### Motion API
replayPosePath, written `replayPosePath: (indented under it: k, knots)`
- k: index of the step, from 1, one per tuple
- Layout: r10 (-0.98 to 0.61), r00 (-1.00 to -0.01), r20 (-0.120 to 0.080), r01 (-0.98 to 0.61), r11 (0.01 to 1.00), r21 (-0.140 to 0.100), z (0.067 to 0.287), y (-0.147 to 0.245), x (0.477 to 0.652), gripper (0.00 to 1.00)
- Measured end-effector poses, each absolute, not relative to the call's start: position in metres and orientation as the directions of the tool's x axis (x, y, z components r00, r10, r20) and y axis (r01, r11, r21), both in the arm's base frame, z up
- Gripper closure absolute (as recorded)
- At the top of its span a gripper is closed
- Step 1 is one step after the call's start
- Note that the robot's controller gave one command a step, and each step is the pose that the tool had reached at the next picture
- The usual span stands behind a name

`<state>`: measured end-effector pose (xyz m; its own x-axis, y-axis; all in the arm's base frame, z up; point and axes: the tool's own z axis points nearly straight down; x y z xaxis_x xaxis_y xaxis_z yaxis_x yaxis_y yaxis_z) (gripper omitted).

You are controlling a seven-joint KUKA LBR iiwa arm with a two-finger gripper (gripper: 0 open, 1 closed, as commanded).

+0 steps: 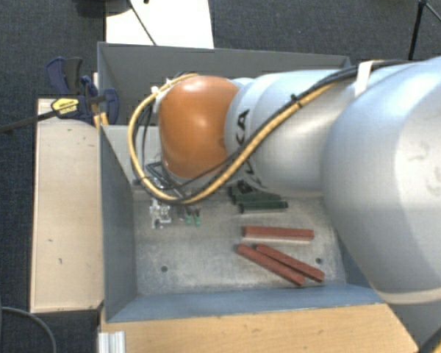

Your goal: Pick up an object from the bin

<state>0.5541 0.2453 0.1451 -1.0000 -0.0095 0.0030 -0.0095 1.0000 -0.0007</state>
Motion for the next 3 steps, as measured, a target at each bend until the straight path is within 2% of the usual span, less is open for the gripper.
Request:
replayPosePath:
  k: [1,2,3]
  knots:
    - [-0.058,-0.998,-0.006,-0.058,0.998,0.002,0.147,0.248,0.564,1.0]
    - [-0.021,-1.0,-0.001,-0.021,1.0,0.001,0.13,0.246,0.56,0.0]
    - [-0.02,-1.0,-0.001,-0.02,1.0,0.001,0.13,0.246,0.56,0.0]
